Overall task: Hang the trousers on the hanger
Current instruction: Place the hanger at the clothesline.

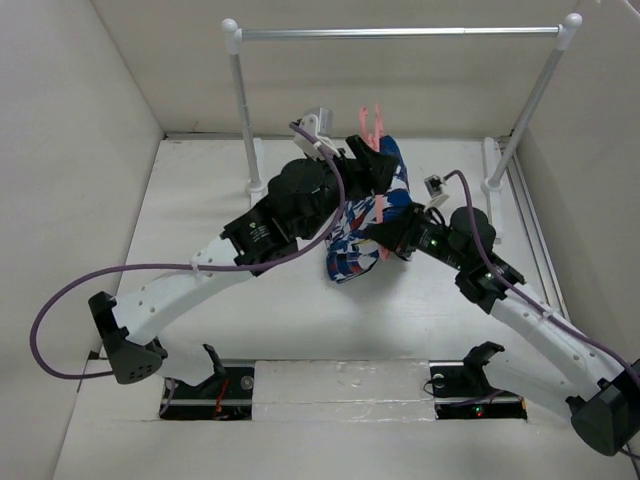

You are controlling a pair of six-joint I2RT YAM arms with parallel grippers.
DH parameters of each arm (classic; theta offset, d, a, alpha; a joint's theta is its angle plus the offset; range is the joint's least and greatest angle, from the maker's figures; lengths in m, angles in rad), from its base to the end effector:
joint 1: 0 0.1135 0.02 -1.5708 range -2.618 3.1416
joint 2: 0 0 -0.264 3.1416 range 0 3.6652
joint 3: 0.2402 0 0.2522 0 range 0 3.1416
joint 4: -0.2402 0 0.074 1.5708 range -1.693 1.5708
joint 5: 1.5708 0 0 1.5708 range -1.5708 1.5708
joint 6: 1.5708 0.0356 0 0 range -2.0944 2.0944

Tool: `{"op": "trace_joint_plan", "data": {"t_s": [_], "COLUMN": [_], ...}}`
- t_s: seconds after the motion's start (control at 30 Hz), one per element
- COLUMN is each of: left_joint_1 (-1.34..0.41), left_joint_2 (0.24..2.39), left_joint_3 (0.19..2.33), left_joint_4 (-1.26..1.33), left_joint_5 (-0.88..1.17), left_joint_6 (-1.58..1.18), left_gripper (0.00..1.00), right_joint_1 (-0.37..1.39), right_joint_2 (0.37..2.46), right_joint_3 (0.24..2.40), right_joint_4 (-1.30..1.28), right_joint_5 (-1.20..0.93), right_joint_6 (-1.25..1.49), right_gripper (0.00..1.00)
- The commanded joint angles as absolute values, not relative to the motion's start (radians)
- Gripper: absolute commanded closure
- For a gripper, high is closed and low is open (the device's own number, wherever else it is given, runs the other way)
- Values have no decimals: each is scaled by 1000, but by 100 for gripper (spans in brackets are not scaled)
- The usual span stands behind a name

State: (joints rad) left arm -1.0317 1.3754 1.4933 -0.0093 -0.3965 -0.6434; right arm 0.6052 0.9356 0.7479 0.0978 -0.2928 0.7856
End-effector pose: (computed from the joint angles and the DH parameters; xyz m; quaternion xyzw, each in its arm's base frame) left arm 0.1715 -0.2600 0.4725 -0.0176 0.6706 -0.4543 0.5862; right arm 0.1774 0.1352 0.3295 -0.0322 0.7362 0.5103 0.4434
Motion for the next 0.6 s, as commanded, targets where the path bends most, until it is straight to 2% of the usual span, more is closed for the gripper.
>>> {"op": "trace_joint_plan", "data": {"t_s": [0.0,0.13,0.3,0.57], "left_joint_1": [-1022,-1022,-1022,-1003], "left_joint_2": [1312,1264,1215,1094], "left_joint_3": [1571,1580,1557,1330], "left_joint_4": [74,75,8,-78], "left_joint_5": [-287,-272,-327,-393], "left_joint_6": [-585,-557,-529,-581], "left_gripper": [36,29,26,23], "right_joint_1": [510,368,159,-37], "right_joint_2": [900,920,963,1159], "right_joint_3": [877,911,976,1121], "right_joint_4": [298,366,468,744], "right_joint_5": [-360,-493,-600,-704], "right_joint_6": [753,794,889,1067], "right_gripper": [100,100,100,100]}}
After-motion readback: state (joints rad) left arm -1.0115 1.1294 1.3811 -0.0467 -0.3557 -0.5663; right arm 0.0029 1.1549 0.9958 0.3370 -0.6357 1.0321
